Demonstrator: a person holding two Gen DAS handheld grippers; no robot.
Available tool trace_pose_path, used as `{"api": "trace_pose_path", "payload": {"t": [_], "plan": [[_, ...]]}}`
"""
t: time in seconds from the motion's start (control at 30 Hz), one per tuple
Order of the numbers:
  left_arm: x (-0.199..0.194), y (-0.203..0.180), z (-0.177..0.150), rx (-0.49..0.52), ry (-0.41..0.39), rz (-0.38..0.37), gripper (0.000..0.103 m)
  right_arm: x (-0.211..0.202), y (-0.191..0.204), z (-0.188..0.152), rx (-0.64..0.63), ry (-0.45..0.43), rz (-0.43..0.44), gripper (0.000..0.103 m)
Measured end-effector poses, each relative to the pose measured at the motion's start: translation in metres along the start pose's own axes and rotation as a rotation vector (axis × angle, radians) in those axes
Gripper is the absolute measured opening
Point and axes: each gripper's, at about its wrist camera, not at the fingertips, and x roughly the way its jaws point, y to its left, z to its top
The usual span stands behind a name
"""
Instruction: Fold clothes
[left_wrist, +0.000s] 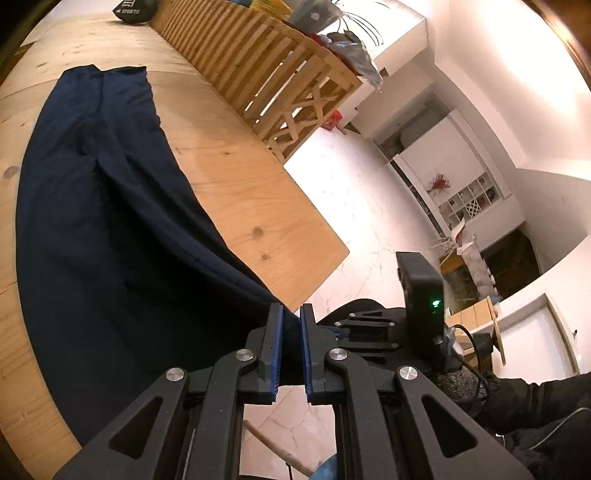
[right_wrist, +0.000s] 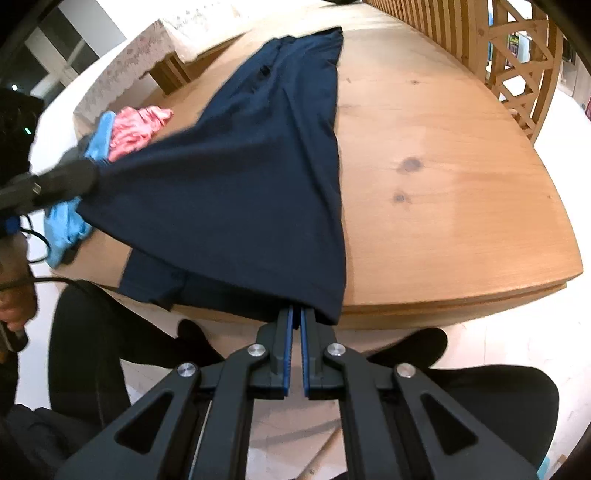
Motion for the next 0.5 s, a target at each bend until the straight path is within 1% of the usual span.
{"api": "trace_pose_path", "payload": {"t": [0.1,0.17,0.2,0.23,0.27,0.3,0.37,0.4,0.43,0.47,0.5], "plan": [[-0.006,-0.002,0.003,-0.016,-0.019,-0.027,0.008,-0.009,0.001,-0.002,-0.005,-0.025,-0.017,0.003],[-0.007,0.001,-0.001,-0.011,-0.024,-0.018,0.008,-0.017,0.002,0.0,-0.039,-0.046,-0.064,0.003],[-0.008,0.003,-0.004,-0.008,-0.023,-0.01,0.009,-0.014,0.0,0.001,-0.048,-0.037,-0.097,0.003],[-0.008,0.005,-0.008,-0.004,-0.022,-0.002,0.009,-0.009,-0.006,0.0,-0.034,-0.011,-0.103,0.003],[-0.006,0.01,-0.013,-0.011,-0.012,0.011,0.008,-0.002,-0.015,-0.002,0.004,0.032,-0.082,0.003],[0.0,0.02,-0.022,-0.034,0.016,0.031,0.008,0.002,-0.021,-0.004,0.028,0.053,-0.072,0.003],[0.011,0.04,-0.04,-0.081,0.065,0.068,0.008,-0.002,-0.019,-0.005,0.017,0.035,-0.07,0.004],[0.014,0.049,-0.047,-0.106,0.077,0.077,0.008,-0.003,-0.015,-0.004,-0.006,0.03,-0.068,0.005],[0.016,0.057,-0.052,-0.128,0.084,0.084,0.008,-0.002,-0.007,-0.003,-0.04,0.031,-0.065,0.012],[0.016,0.06,-0.053,-0.14,0.081,0.082,0.008,-0.002,0.0,-0.002,-0.074,0.032,-0.062,0.023],[0.015,0.059,-0.052,-0.138,0.077,0.078,0.008,-0.001,0.007,0.0,-0.108,0.033,-0.059,0.03]]}}
